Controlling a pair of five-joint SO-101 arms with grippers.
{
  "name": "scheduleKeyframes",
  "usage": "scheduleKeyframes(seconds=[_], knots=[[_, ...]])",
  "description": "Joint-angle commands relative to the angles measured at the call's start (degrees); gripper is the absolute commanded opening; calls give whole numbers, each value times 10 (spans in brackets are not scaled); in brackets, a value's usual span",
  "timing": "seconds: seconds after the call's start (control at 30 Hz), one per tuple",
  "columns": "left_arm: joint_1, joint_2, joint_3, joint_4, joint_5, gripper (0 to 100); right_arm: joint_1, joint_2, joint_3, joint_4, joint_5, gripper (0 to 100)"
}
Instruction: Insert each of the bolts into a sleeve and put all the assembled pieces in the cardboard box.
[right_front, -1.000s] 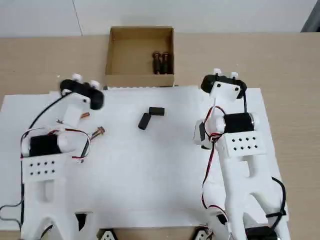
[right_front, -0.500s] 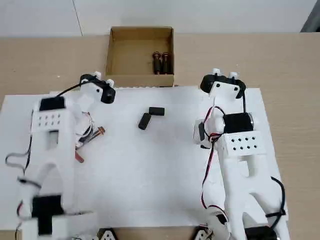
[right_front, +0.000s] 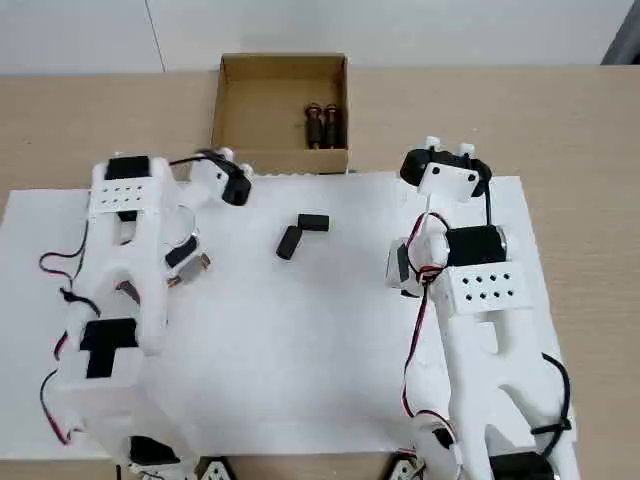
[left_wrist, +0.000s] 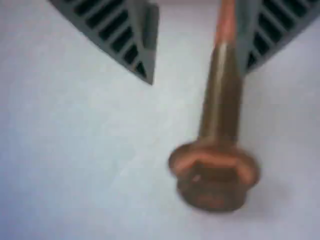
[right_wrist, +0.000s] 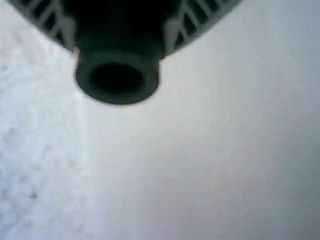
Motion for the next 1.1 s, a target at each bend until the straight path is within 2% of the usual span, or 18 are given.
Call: scheduleKeyframes(seconds=[0.0,0.17,0.53,0.7,0.93,1.07], knots=[[6,13,-26,0,-6,108,6,-18,-3,-12,-4,3],[0,39,-29,-36,-10,108,6,-18,-3,-12,-3,3],[1,47,-53,-37,-16,104,6,-18,-3,-13,-2,3],[-2,91,-56,-38,-17,103,6,-18,-3,-13,-2,3],[3,106,-57,-37,-17,4,6,-22,-3,-12,-2,3],[2,105,-73,-19,-16,6,6,-22,-5,-10,-2,3]])
